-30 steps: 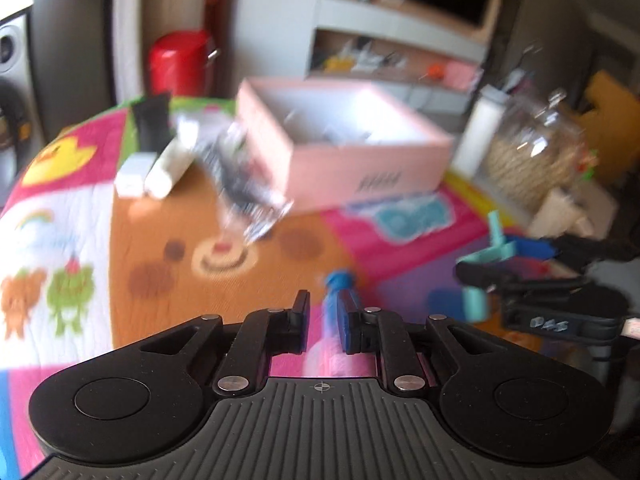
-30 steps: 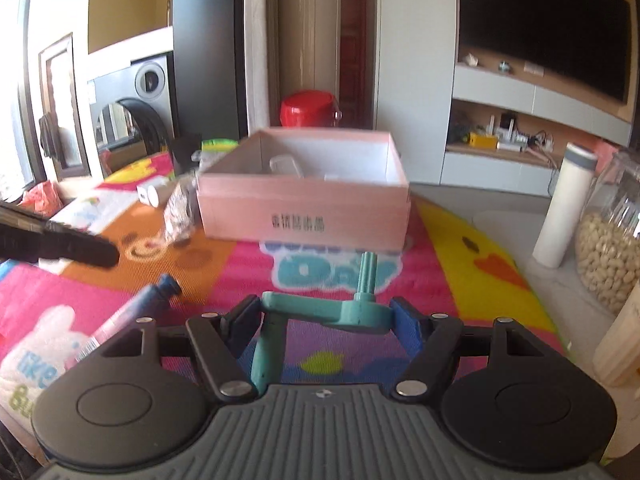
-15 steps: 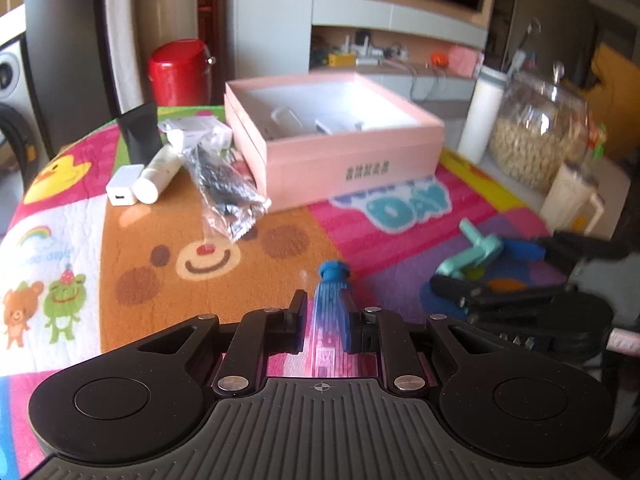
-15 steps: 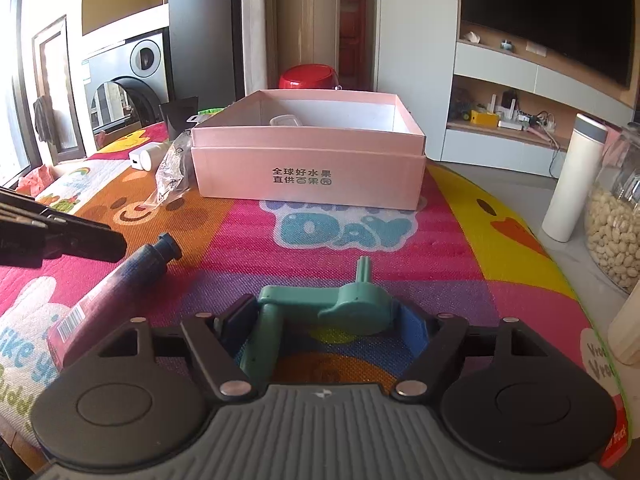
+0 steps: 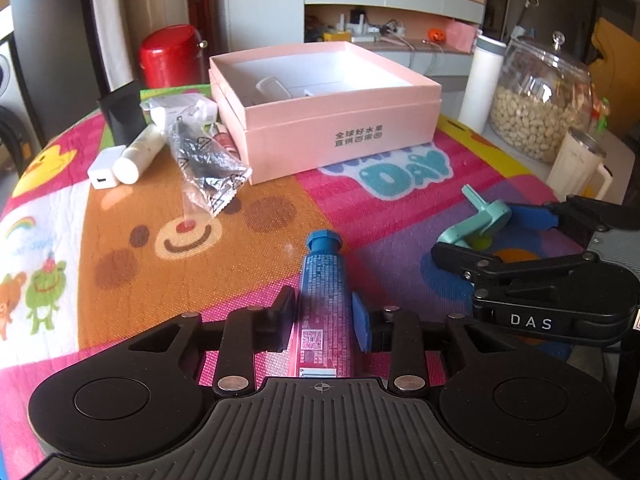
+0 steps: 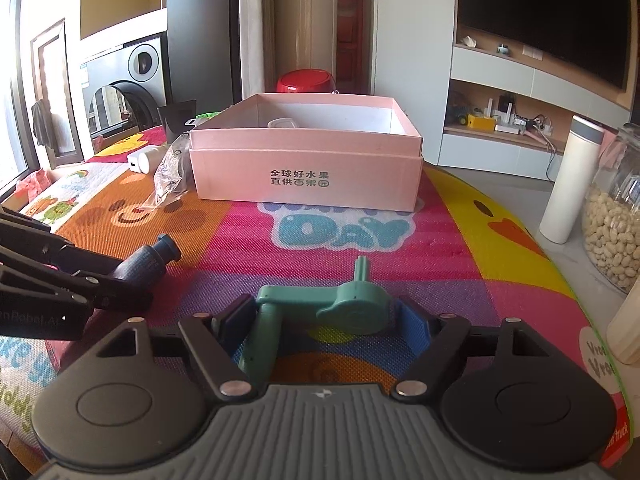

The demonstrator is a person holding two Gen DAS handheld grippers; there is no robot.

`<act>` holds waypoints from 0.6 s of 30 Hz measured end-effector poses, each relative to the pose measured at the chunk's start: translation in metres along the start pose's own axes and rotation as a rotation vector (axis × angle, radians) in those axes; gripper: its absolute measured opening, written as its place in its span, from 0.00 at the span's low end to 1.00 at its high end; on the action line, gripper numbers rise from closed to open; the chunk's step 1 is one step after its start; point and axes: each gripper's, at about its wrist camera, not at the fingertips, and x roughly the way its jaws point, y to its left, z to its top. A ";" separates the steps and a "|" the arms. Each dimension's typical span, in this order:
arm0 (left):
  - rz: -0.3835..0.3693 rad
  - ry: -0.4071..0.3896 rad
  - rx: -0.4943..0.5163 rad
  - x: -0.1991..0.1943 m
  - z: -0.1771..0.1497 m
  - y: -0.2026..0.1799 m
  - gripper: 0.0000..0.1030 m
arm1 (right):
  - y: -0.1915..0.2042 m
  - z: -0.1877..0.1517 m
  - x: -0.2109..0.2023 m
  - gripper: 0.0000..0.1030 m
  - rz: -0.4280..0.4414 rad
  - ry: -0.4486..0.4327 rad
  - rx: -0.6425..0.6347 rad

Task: Organize rigid objects
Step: 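Carry the toothpaste tube with the left gripper while the right carries the teal toy into the box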

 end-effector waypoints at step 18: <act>-0.065 -0.101 0.022 -0.007 -0.004 0.002 0.32 | 0.002 0.003 -0.009 0.69 0.010 -0.017 -0.053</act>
